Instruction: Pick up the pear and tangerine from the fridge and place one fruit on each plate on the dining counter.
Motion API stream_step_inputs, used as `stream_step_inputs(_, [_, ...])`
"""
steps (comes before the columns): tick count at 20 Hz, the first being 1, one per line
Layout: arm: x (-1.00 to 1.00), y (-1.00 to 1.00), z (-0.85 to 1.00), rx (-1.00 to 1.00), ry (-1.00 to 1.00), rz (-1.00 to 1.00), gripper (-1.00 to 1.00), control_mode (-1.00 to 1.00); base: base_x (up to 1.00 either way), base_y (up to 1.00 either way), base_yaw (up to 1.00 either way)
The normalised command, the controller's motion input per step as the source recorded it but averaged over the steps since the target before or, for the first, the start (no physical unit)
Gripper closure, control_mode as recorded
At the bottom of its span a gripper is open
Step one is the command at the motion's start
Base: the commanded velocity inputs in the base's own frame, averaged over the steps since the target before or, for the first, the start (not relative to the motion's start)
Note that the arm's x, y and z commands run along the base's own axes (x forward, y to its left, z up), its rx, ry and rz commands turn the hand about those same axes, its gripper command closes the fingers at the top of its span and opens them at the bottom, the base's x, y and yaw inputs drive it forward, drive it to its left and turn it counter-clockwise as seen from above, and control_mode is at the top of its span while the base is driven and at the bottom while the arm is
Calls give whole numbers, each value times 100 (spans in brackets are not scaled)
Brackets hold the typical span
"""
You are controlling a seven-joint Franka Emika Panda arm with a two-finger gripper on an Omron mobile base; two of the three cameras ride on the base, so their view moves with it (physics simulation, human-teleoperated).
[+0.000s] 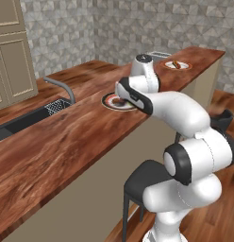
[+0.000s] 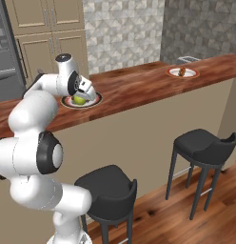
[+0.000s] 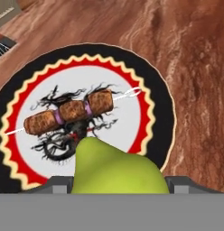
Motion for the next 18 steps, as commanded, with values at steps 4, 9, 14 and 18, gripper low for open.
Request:
stream_step_inputs(4, [0, 0, -17, 2, 0, -5, 100, -100, 0, 0, 0])
stream_step_inputs(9, [0, 0, -12, 2, 0, -4, 100, -100, 0, 0, 0])
stream_step_inputs(14, [4, 0, -9, 3, 0, -2, 100, -100, 0, 0, 0])
stream_step_inputs(18, [18, 0, -5, 2, 0, -2, 100, -100, 0, 0, 0])
